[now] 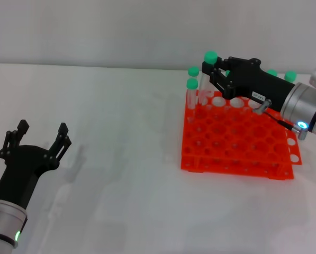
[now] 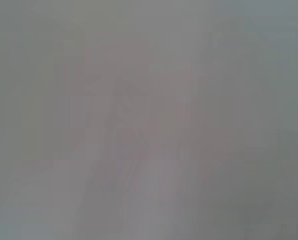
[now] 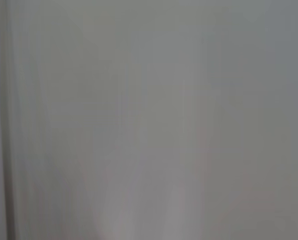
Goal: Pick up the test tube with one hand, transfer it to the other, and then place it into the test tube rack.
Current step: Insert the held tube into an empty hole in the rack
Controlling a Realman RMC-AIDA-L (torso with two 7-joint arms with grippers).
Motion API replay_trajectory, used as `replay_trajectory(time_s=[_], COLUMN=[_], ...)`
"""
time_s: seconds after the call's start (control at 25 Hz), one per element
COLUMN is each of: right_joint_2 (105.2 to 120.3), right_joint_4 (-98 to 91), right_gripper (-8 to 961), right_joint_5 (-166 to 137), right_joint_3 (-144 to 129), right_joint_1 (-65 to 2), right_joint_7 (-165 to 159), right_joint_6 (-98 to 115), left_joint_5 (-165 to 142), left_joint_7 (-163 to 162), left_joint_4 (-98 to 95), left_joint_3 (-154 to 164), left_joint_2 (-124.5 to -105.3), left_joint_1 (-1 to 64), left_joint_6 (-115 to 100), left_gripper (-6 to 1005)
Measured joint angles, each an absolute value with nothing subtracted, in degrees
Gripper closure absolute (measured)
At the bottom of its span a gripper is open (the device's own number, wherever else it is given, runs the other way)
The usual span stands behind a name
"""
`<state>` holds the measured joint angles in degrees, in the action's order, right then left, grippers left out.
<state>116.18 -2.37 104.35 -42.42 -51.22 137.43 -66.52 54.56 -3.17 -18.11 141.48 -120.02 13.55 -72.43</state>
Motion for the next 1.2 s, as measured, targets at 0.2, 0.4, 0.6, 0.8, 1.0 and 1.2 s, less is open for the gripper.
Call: replay_trajectory(time_s=[0.2,0.4,0.6,0.8,1.0,1.2], right_joint_2=[116.18,116.18,116.19,116.19,116.19,116.19], right_joint_4=[-2.67,-2.69,-2.42,-2.36,-2.32,-1.95], right_gripper=[736,733,730,726,723,720], right_joint_5=[105.15,105.68,105.68,105.73,105.83,106.05], right_joint_3=[-42.43,-42.36,-42.36,-42.36,-42.36,-42.36], right_joint_1=[-50.54,-50.31,-50.27,-50.33,-50.41,-50.65], right_joint_7=[137.46,137.43,137.46,137.54,137.8,138.24], right_joint_6=[-65.53,-63.55,-61.87,-60.42,-59.83,-58.96], left_joint_5=[54.55,54.55,54.54,54.51,54.46,54.37], left_joint_7=[-3.17,-3.16,-3.16,-3.16,-3.16,-3.5], left_joint_4=[-18.11,-18.11,-18.1,-18.11,-18.1,-18.1], left_joint_3=[141.46,141.42,141.41,141.41,141.41,141.41], left_joint_2=[-119.97,-119.97,-119.97,-119.97,-119.97,-119.97], left_joint_1=[13.89,14.11,14.18,14.17,14.15,14.15], left_joint_6=[-72.49,-72.51,-72.49,-72.36,-72.21,-72.16], left_gripper=[111,111,111,111,111,111])
